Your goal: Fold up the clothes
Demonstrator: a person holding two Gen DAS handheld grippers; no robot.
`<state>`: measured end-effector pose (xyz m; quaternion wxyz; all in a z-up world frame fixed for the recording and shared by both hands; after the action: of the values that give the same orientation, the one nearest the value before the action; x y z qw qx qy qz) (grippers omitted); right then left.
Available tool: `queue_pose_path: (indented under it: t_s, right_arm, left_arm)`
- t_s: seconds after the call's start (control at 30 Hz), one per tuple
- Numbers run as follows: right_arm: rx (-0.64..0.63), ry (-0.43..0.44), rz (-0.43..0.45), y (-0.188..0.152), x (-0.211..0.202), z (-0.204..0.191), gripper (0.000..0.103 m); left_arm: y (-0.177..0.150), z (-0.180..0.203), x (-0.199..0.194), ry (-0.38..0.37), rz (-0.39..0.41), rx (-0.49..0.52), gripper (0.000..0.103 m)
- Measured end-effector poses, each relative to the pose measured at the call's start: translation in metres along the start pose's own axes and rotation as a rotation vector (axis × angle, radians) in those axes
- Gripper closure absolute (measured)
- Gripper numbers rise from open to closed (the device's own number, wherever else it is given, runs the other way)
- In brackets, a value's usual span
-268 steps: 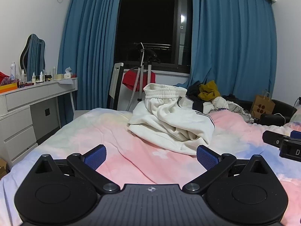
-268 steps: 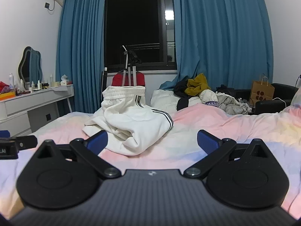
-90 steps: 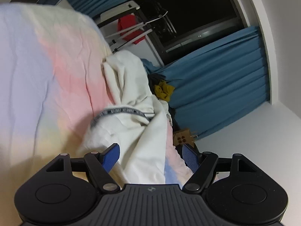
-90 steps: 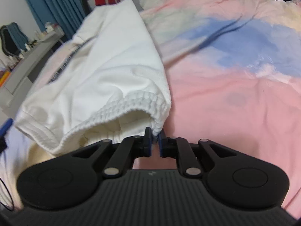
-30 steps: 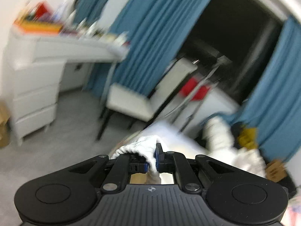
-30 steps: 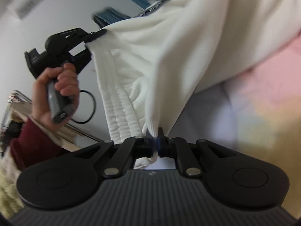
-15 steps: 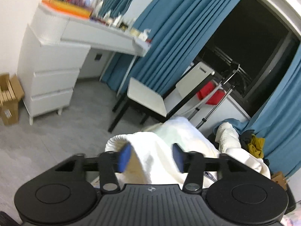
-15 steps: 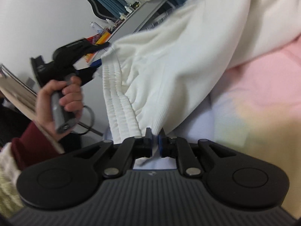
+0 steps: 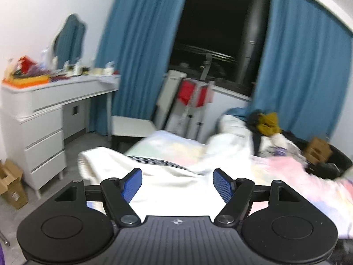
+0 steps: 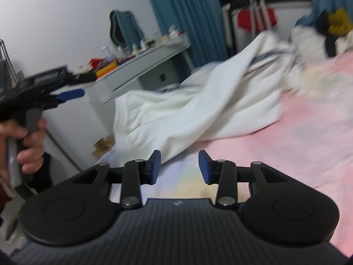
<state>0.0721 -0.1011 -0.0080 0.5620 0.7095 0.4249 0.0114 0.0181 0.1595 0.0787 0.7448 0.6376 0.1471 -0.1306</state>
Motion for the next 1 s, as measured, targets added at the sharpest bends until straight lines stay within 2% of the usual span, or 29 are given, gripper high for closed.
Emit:
queue_pose_path:
  t_s: [0.23, 0.33, 0.43, 0.53, 0.63, 0.73, 0.8, 0.87, 1.0]
  right_arm:
    - [-0.023, -0.16, 0.128, 0.011, -0.063, 0.059, 0.062]
    - [-0.023, -0.219, 0.172, 0.008, -0.076, 0.084, 0.062]
    - [0.003, -0.25, 0.186, 0.0, -0.077, 0.107, 0.062]
    - [0.039, -0.248, 0.168, -0.006, -0.069, 0.126, 0.062]
    - [0.036, -0.254, 0.166, -0.007, -0.062, 0.138, 0.062]
    - [0.047, -0.256, 0.17, -0.009, -0.054, 0.149, 0.062]
    - [0.069, -0.249, 0.17, -0.01, -0.047, 0.156, 0.055]
    - [0.079, -0.251, 0.175, -0.01, -0.042, 0.164, 0.037]
    - [0.111, -0.248, 0.173, -0.011, -0.028, 0.177, 0.032]
  left_arm:
    - [-0.052, 0.115, -0.036, -0.094, -0.004, 0.078, 0.03]
    - [-0.071, 0.152, -0.03, -0.13, -0.028, 0.1, 0.03]
    - [-0.078, 0.172, -0.005, -0.133, -0.061, 0.115, 0.03]
    - [-0.072, 0.181, 0.036, -0.112, -0.125, 0.138, 0.03]
    - [-0.054, 0.178, 0.088, -0.094, -0.129, 0.185, 0.028]
    - [-0.036, 0.171, 0.146, -0.039, -0.149, 0.215, 0.025]
    - [-0.024, 0.161, 0.184, -0.014, -0.168, 0.202, 0.025]
    - [-0.011, 0.158, 0.218, -0.016, -0.164, 0.202, 0.023]
    - [0.012, 0.154, 0.279, 0.021, -0.126, 0.22, 0.023]
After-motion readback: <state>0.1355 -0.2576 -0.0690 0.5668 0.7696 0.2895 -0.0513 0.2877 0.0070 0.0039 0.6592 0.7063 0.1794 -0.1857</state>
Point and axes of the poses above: each gripper's, at about its wrist camera, not at the fingertips, and x roughly the way its jaws point, z to its right, y to its top, the point moved 6 cm from there along x, roughly the way its jaws point, and after that the axes turned 3 degrees about x, right-handed, at the moved point
